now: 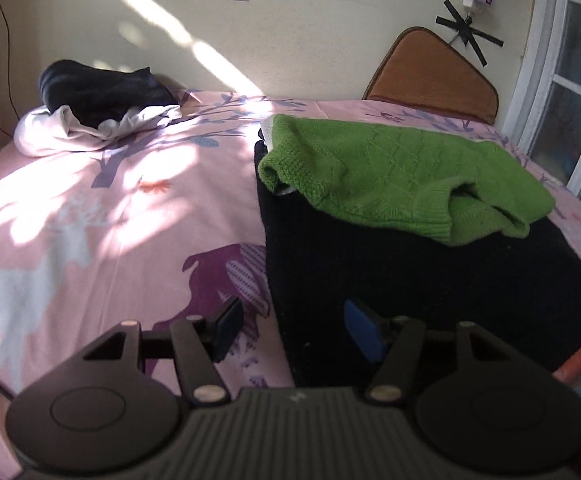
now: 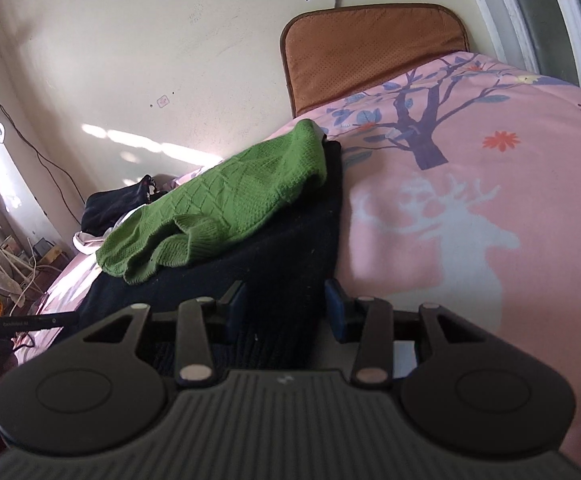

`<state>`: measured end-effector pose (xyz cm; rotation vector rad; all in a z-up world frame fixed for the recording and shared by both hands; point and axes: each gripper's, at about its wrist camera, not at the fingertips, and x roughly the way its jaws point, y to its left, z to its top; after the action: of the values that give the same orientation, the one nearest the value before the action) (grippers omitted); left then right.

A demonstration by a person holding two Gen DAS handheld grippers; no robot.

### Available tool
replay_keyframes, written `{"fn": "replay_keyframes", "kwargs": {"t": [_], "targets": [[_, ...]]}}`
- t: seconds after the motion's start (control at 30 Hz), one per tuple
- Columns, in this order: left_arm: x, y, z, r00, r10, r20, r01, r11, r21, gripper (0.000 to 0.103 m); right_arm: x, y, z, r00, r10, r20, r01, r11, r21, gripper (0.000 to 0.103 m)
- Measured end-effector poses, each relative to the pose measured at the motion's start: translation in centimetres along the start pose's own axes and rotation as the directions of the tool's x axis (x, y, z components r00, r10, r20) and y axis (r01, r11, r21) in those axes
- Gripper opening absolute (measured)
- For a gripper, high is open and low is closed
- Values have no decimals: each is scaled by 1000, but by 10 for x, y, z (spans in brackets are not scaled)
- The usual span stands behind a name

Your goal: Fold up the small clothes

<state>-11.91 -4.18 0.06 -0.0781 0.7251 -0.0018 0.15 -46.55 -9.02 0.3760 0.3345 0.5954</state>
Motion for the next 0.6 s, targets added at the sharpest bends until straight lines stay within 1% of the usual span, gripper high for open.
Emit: {"fn": "replay_keyframes", "kwargs": {"t": [0.07, 0.13, 0.2, 0.27, 0.37, 0.43, 0.5, 0.6], "targets": [[0, -8, -3, 999, 39, 6, -39, 999, 0, 64, -1, -1, -2, 1000, -11, 17, 11, 1000, 18, 46], [-1, -13, -6, 998, 59, 10, -59, 998, -18, 72, -2, 0, -4, 999, -26, 37, 25, 999, 35, 46], [-2, -19, -11, 997, 78, 16, -77, 997, -29, 83, -4, 1, -9, 997, -42, 61, 39, 998, 54, 46], [-4, -26, -17, 994, 107, 25, -106, 994, -26, 88, -6, 0, -13, 995, -53, 86, 45, 995, 88, 49], [-9, -33, -25, 990, 138, 40, -137, 990, -43, 90, -11, 1, -20, 992, -52, 114, 35, 988, 150, 55], [-14, -34, -30, 988, 147, 41, -145, 987, -68, 91, -13, 3, -24, 990, -60, 130, 36, 983, 183, 55], [-18, -36, -35, 988, 152, 42, -148, 986, -83, 96, -17, 7, -30, 987, -73, 144, 43, 979, 200, 55], [-26, -41, -46, 985, 161, 57, -157, 986, -63, 99, -22, 11, -37, 984, -78, 159, 46, 980, 195, 55]]}}
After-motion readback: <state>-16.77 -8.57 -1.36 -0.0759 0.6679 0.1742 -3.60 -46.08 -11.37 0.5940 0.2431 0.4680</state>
